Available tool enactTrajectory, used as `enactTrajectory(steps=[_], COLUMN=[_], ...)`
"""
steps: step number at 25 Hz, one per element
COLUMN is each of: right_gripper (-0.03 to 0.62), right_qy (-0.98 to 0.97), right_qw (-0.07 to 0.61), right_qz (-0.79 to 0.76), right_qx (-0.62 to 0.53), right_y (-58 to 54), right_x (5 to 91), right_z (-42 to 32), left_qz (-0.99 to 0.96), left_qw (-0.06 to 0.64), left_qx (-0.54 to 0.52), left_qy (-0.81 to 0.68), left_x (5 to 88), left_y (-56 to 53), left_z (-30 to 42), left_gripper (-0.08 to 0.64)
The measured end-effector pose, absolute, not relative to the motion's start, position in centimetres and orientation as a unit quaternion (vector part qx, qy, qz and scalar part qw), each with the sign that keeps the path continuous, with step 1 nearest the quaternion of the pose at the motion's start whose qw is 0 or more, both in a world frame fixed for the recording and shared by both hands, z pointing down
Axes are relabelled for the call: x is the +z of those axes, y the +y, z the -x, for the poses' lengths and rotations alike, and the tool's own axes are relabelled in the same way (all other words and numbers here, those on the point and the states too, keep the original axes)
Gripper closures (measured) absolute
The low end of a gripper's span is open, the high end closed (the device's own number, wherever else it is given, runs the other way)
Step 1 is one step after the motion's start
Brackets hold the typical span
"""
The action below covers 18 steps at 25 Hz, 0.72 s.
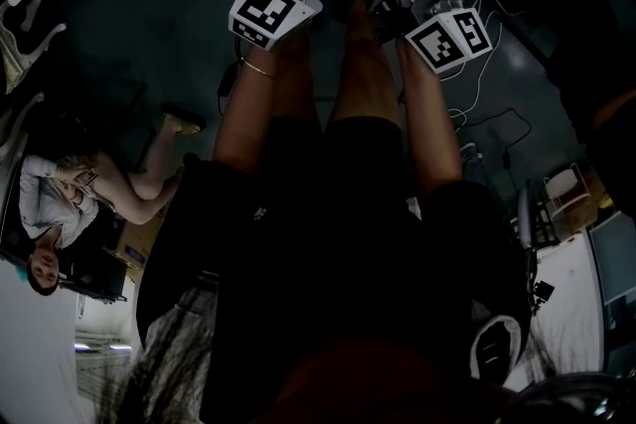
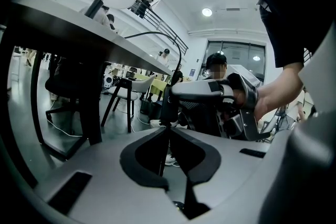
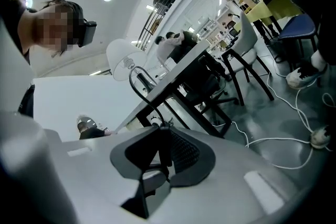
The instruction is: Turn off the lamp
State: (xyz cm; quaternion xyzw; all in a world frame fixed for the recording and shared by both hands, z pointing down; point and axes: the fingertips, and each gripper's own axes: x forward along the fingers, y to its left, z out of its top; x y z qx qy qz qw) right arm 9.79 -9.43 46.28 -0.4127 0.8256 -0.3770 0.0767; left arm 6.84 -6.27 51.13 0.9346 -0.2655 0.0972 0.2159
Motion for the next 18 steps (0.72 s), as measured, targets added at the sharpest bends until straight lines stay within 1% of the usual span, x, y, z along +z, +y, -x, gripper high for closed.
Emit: enactTrajectory(steps=[6,12,18], right_gripper=[0.535,0.535,0.535], right_qy=[0.819,0.81,0.815], right_qw=[0.09,0.1,0.086], right_qz=[0.42,0.44,0.442], right_qx=[-0.382,-0.374,-0.365], right_y=[-9.6,-10.3,-10.2], right_x=[46.4,46.6,47.2], right_z=[-9.9,-11.7,-12.0], left_qz=[-0.937,-0.933,-0.934], left_qw=[0.207,0.204,0.196], left_qx=[0.104,0.105,0.102], left_qy=[-0.263,-0.278,-0.28], left_x=[51.2,51.2,50.7], left_y=[-6.3,-6.6,-6.8], left_z=[-6.6,-5.6,-5.3], left_gripper=[0.546,0.546,0.549])
